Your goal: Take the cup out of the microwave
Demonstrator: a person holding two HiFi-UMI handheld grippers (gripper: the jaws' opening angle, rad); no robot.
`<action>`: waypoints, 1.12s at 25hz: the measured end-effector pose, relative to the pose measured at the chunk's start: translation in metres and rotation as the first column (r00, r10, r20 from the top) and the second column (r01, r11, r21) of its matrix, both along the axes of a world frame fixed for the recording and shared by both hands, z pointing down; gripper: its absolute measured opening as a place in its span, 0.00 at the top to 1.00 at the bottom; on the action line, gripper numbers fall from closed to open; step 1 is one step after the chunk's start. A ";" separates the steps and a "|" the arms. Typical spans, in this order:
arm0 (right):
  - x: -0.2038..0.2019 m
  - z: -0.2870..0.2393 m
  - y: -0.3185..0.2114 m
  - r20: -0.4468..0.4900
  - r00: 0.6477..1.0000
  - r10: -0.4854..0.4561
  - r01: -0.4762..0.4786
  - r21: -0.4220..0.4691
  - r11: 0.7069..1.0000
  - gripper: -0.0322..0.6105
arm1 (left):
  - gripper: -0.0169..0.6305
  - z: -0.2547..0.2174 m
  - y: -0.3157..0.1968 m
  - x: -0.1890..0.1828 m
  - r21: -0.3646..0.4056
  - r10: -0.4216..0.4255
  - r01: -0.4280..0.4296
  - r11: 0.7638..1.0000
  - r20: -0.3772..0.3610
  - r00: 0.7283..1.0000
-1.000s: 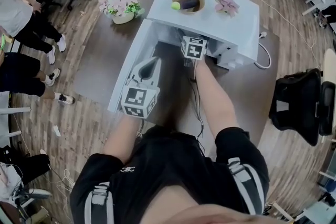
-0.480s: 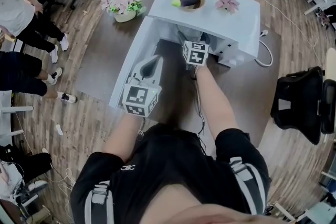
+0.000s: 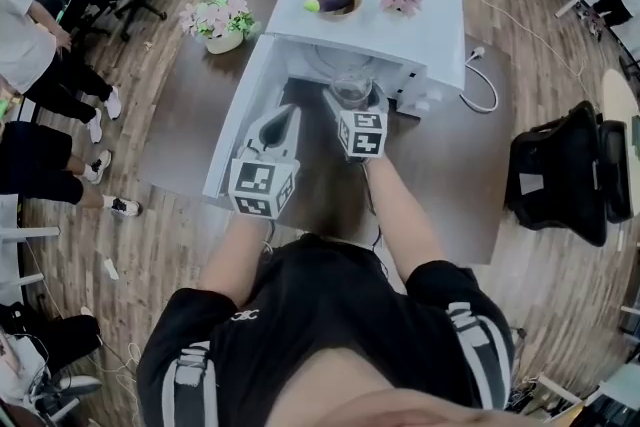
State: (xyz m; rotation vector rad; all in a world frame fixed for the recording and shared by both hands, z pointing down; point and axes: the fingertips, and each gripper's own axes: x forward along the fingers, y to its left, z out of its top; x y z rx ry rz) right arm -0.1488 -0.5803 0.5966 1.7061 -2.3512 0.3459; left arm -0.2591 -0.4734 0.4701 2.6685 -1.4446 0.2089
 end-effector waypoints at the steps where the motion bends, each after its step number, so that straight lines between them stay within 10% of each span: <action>1: 0.000 -0.006 0.010 -0.001 1.000 -0.005 0.005 0.007 1.000 0.25 | 0.97 -0.002 0.002 0.000 0.004 0.003 -0.003 1.000 -0.002 1.000; 28: 0.072 -0.163 0.133 0.027 0.990 0.136 -0.139 0.205 0.969 0.25 | 0.97 -0.055 0.040 0.059 0.120 0.157 -0.152 0.981 -0.034 0.987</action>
